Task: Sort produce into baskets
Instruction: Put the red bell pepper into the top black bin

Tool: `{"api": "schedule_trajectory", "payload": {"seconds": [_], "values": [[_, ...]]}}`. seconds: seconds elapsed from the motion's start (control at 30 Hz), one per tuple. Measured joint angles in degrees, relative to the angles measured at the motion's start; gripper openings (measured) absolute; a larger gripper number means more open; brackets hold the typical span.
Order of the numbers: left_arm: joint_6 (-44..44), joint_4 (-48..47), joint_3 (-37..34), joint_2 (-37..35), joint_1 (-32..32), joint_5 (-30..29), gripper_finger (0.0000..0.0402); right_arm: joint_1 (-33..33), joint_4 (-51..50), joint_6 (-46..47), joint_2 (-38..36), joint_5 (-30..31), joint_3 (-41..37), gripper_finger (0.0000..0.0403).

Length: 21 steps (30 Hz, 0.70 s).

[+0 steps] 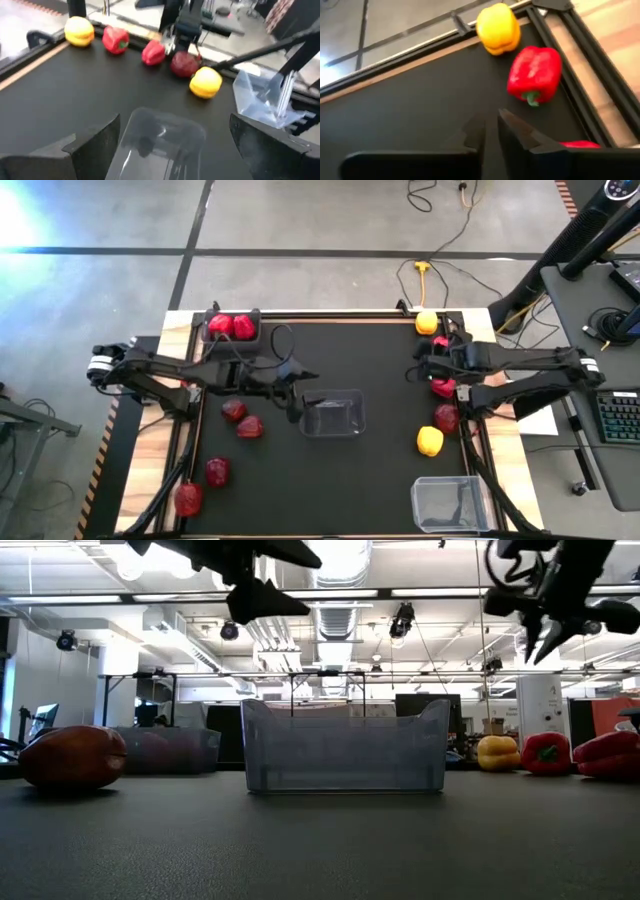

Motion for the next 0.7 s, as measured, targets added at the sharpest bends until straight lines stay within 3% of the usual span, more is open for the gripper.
{"api": "schedule_trajectory", "payload": {"seconds": [0.17, 0.47, 0.57, 0.7], "values": [[-0.1, -2.3, 0.0, -1.3, 0.1, -0.3, 0.0347, -8.8, 0.7, -6.1, 1.2, -2.5, 0.9, 0.016], [-1.8, -4.3, -1.6, -1.8, 0.0, 4.4, 0.0335, -25.6, 4.7, -18.4, 6.5, -10.8, 0.5, 0.0349], [-2.2, -3.1, -3.1, -2.7, 1.0, 3.6, 0.0333, -30.5, 8.5, -23.9, 9.2, -11.7, -0.1, 0.0379], [-2.9, -1.7, -4.4, -3.6, 4.2, 2.9, 0.033, -36.5, 11.5, -25.5, 12.6, -15.8, -2.4, 0.0385]]}}
